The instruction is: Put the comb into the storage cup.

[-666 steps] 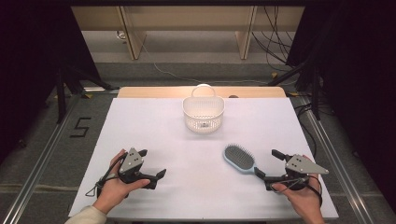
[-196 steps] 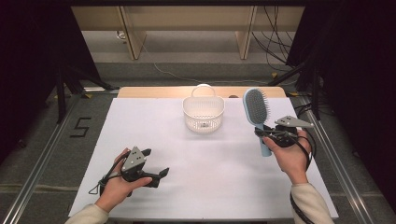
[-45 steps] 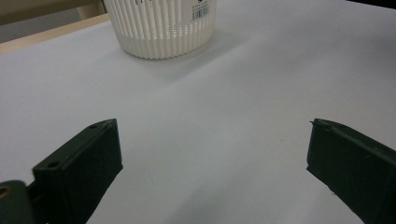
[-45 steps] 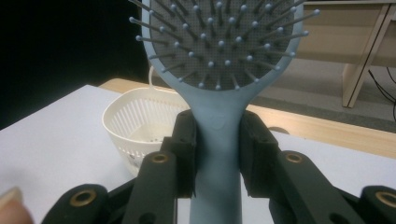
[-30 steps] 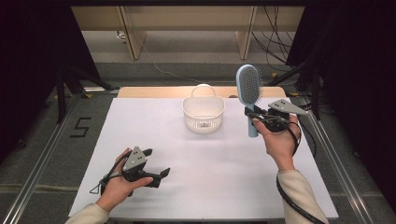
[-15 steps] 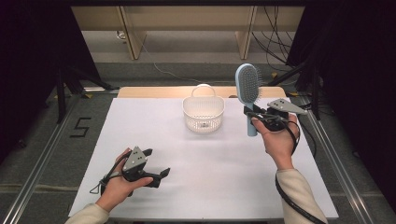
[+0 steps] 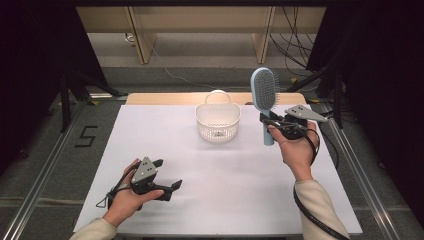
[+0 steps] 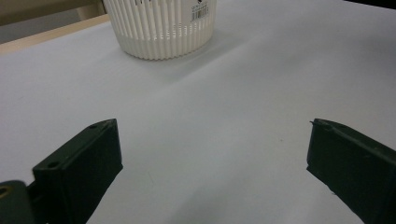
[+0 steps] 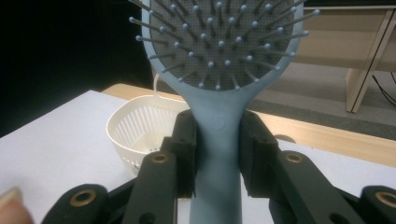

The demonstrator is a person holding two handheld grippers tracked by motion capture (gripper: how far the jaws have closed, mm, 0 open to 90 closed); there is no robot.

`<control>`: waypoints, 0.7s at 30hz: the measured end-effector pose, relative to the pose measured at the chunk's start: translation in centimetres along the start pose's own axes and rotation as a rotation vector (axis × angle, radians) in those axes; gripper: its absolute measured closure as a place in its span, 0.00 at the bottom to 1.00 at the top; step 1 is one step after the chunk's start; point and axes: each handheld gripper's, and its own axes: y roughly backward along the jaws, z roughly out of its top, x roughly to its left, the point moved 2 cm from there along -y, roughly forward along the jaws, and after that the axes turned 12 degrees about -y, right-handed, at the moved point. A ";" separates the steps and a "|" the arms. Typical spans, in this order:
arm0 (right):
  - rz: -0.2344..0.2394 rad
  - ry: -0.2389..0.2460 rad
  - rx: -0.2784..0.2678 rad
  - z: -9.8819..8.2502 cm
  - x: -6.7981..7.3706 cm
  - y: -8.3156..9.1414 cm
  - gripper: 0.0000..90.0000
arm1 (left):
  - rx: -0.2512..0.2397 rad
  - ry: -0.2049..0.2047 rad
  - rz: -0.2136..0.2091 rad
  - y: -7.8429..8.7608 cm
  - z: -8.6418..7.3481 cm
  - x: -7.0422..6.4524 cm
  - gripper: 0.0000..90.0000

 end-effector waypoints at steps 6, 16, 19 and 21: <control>0.001 -0.001 -0.003 0.1 0.1 -0.1 0.78 | 0.000 0.001 0.001 0.0 0.0 0.0 0.03; 0.003 0.000 -0.001 0.0 0.3 -0.3 0.78 | 0.000 0.003 0.001 0.0 0.0 0.0 0.03; 0.005 0.002 -0.001 0.0 0.3 -0.4 0.78 | 0.000 0.003 0.001 0.0 0.0 0.0 0.03; 0.005 0.002 0.000 0.0 0.4 -0.4 0.78 | -0.001 0.004 0.002 0.0 0.0 0.0 0.03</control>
